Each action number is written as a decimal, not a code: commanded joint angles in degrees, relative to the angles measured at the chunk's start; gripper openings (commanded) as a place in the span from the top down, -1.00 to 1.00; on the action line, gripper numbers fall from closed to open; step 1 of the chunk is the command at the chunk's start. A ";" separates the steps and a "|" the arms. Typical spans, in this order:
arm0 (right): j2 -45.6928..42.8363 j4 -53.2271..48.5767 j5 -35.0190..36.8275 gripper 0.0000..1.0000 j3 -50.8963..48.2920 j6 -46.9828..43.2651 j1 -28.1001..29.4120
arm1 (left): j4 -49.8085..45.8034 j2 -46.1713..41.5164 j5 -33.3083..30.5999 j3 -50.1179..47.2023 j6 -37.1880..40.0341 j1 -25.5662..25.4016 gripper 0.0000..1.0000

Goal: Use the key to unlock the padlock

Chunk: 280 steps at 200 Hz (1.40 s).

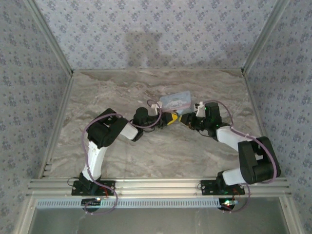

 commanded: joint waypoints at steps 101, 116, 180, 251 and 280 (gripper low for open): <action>-13.18 -35.13 27.02 0.18 4.06 -26.58 11.28 | -7.36 -2.83 2.07 -0.71 3.39 -0.87 1.00; -13.29 -36.31 32.08 0.16 5.87 -27.98 13.74 | -8.13 -3.53 2.26 -0.71 3.64 -0.87 1.00; -3.29 -39.03 42.26 0.11 15.78 -34.27 19.68 | -8.54 -4.33 3.11 -0.93 3.08 -0.79 1.00; 4.41 -39.10 46.28 0.09 20.54 -37.75 22.41 | -7.52 -4.61 4.44 -1.06 2.03 0.03 1.00; 6.43 -39.08 47.81 0.09 21.69 -38.63 23.13 | -7.03 -4.62 4.76 -1.15 1.62 0.27 1.00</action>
